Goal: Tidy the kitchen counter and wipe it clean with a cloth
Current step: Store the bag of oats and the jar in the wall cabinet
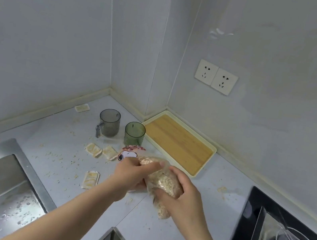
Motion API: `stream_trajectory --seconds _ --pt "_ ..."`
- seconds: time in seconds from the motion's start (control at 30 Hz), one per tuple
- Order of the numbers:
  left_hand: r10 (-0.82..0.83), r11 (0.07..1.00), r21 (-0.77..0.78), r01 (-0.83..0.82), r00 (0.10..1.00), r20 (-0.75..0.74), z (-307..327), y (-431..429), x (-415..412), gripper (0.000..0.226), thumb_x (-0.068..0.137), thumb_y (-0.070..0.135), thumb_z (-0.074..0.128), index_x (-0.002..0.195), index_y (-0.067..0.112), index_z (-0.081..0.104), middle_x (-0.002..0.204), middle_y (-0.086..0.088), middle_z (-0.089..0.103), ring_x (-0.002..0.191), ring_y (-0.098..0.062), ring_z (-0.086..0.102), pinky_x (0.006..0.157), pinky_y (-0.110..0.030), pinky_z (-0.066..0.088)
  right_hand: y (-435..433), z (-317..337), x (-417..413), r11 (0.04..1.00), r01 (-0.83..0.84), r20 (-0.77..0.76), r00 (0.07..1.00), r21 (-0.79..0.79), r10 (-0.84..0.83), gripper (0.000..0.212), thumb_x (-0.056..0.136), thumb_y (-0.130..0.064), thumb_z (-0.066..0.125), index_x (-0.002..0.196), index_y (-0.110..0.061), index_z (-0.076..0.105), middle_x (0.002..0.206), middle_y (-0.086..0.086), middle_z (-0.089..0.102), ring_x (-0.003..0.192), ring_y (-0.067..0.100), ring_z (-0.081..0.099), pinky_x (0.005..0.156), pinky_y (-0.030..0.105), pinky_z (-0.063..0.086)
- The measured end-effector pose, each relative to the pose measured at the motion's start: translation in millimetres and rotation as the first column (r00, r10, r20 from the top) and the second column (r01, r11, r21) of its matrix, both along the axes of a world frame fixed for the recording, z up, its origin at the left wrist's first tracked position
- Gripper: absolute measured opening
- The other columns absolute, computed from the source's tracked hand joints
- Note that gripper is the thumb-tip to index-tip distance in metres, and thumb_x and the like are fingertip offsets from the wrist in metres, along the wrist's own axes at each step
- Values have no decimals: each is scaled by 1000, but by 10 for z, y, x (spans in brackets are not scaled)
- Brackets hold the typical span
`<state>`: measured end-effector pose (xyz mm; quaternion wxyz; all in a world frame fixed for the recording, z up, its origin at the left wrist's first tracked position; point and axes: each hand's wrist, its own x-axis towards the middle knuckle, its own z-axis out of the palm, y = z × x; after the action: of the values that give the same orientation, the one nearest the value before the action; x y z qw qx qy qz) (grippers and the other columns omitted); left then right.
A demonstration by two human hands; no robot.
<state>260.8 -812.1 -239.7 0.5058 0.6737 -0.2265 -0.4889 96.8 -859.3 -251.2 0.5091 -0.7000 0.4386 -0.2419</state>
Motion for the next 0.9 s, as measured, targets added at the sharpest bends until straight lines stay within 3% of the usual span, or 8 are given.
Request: stream_trajectory --seconds 0.07,0.13,0.27,0.43,0.53,0.63,0.73,0.9 --pt "83 996 -34 -80 993 84 17 38 65 46 66 31 85 61 12 44 48 4 43 46 -13 44 47 -31 50 36 27 56 995 -81 46 996 60 78 72 63 -43 80 128 -48 49 124 -23 58 115 -1 55 93 31 52" --pt "138 987 -107 -124 981 138 52 94 147 42 72 17 82 56 13 43 43 8 41 41 -10 39 42 -23 35 62 77 101 988 -139 67 989 73 134 75 62 -47 80 129 -52 46 126 -20 58 116 2 55 94 34 52" --pt "196 967 -200 -157 962 189 251 126 310 16 76 17 79 75 5 68 62 -1 67 50 -12 60 47 -23 44 -43 224 146 986 -164 16 986 -16 164 57 80 -44 72 129 -48 44 130 -29 47 118 -7 45 96 22 45" --pt "293 916 -368 -160 893 340 940 41 593 12 75 22 80 78 12 74 68 0 73 54 -11 64 46 -19 45 -410 702 142 974 -59 -60 997 -217 47 49 87 -29 67 133 -29 50 133 -17 49 116 -1 49 93 20 44" --pt "345 851 -510 -124 865 365 1473 -24 751 9 76 23 79 82 18 75 78 1 75 74 -14 72 67 -29 55 -641 1230 194 930 -43 -41 999 -366 30 43 87 -23 67 127 -31 54 128 -19 52 115 0 51 92 22 46" --pt "340 792 -605 -76 879 335 2017 -116 956 13 77 23 79 89 18 76 83 2 76 82 -15 72 77 -31 56 -814 1863 233 865 -41 -20 999 -500 35 40 89 -22 65 123 -38 53 124 -23 52 112 -6 50 92 20 45" --pt "363 738 -671 -67 878 312 2588 -209 1172 19 73 29 82 86 16 76 86 -7 75 85 -25 72 87 -44 55 -875 2551 307 765 -21 29 998 -644 52 39 87 -22 67 118 -41 53 119 -24 54 109 -6 53 90 21 47" --pt "431 637 -770 -38 846 315 3375 -268 1310 21 76 23 79 86 5 74 84 -13 74 77 -26 71 80 -40 56 -814 3566 528 537 10 55 996 -844 67 40 86 -22 67 119 -39 54 110 -16 60 101 -2 56 89 21 47"
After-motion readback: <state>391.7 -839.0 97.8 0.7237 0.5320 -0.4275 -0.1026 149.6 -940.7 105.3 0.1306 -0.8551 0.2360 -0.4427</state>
